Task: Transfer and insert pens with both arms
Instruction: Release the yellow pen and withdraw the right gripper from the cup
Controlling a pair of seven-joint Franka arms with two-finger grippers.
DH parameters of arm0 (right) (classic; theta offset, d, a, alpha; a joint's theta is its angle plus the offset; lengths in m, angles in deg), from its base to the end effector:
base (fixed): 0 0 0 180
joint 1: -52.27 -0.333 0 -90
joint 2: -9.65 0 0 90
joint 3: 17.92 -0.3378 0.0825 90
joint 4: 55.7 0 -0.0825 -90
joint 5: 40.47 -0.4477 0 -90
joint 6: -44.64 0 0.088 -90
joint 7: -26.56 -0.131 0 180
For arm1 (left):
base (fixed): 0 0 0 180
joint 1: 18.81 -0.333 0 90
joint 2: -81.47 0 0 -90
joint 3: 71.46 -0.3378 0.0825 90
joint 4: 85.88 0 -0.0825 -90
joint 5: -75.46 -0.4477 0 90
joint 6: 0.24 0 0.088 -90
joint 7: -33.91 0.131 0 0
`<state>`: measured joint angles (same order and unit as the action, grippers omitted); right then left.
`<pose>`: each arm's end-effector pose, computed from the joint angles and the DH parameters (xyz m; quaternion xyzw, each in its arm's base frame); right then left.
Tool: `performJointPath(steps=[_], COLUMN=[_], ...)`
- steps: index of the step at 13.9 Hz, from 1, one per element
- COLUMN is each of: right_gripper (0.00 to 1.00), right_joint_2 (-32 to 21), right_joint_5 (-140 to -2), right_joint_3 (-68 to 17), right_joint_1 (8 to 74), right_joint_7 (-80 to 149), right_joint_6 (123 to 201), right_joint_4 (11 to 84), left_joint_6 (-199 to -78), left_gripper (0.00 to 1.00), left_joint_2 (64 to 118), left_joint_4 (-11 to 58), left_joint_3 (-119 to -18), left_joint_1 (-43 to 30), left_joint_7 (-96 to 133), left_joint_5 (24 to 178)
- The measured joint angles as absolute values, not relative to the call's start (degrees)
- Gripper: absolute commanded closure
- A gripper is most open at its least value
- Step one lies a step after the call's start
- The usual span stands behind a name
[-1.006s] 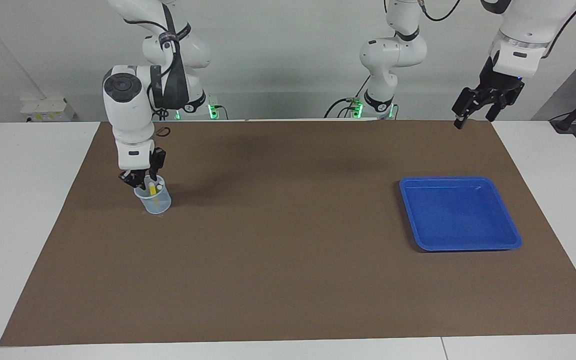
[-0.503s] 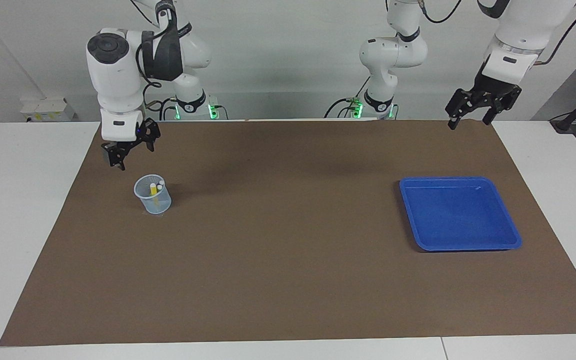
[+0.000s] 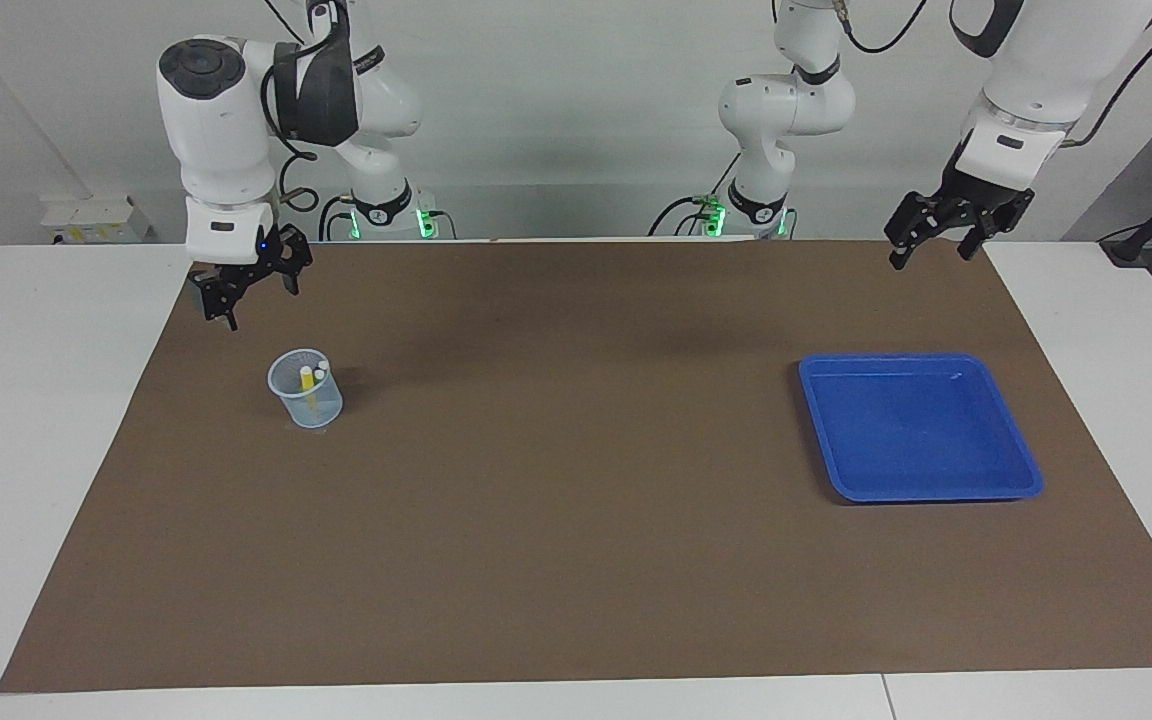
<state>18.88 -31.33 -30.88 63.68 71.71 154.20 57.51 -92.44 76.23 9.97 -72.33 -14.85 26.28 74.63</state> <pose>0.5830 0.0062 0.5290 0.9039 0.4148 0.0077 0.1045 0.5907 -0.0297 0.6261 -0.9991 -0.0394 -0.0144 0.0052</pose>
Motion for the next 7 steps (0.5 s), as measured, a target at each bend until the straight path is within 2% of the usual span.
performJointPath(steps=[4, 7], right_gripper=[0.0, 0.0], right_joint_2=[17.48, 16.74], right_joint_5=[-40.02, -40.07], right_joint_3=[-30.27, -24.0], right_joint_1=[63.62, 57.31], right_joint_7=[61.88, 53.85], right_joint_6=[150.33, 147.14], right_joint_4=[51.57, 49.75], left_joint_6=[-93.62, -96.07], left_gripper=[0.0, 0.0], left_joint_2=[76.58, 77.04], left_joint_4=[10.62, 10.61], left_joint_3=[-72.39, -72.29], left_joint_1=[-15.12, -15.13], left_joint_7=[26.28, 26.28], left_joint_5=[74.62, 74.63])
